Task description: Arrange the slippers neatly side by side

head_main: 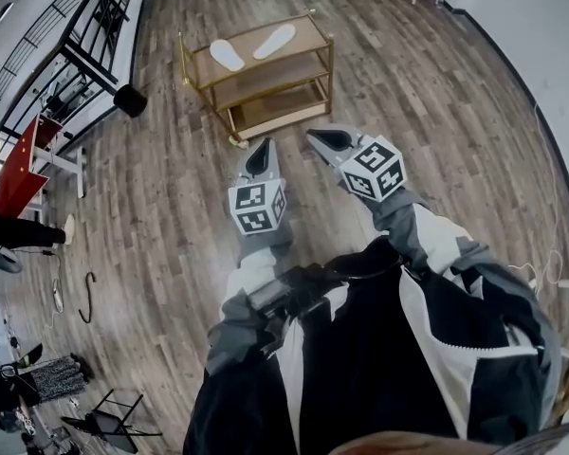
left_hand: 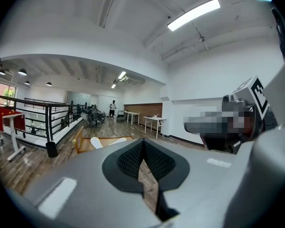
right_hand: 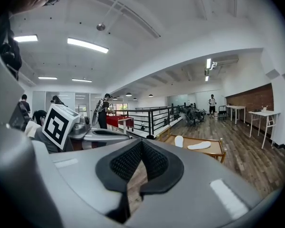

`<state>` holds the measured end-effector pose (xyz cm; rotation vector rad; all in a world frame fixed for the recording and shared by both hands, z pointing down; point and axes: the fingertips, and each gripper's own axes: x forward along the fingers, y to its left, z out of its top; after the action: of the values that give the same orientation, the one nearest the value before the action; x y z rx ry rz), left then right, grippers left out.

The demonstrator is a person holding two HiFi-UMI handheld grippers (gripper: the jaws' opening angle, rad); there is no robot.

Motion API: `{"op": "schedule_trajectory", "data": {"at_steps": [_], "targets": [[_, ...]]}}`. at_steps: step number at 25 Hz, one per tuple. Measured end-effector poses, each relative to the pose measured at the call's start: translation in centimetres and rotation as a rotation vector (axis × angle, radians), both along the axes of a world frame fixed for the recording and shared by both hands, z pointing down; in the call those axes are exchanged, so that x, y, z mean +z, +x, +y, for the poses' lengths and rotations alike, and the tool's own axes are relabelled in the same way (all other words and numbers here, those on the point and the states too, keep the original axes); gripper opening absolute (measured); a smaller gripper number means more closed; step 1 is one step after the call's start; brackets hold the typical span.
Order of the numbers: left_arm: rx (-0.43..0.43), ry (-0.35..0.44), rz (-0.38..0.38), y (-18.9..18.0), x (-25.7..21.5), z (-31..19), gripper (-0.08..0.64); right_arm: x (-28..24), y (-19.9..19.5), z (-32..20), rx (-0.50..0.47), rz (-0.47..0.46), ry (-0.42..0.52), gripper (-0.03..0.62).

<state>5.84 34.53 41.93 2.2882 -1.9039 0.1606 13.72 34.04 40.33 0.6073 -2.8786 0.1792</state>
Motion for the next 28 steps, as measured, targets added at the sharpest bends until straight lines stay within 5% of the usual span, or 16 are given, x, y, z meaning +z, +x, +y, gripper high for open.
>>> {"op": "schedule_trajectory", "data": {"at_steps": [8,17,28], "targets": [[-0.035,-0.004,0.033,-2.2,1.7,-3.6,0.005,1.8,-3.0,-4.3,-0.046,0.014,-0.015,0.005],[-0.138,-0.033,-0.013,-5.1,1.2,-12.5,0.005,1.5,-7.3,-13.5,-0.198,0.013,0.002,0.004],[-0.194,-0.030,-0.032,-3.5,0.7,-24.9,0.005,1.6,-5.1,-26.7,-0.226,0.003,-0.007,0.005]]}}
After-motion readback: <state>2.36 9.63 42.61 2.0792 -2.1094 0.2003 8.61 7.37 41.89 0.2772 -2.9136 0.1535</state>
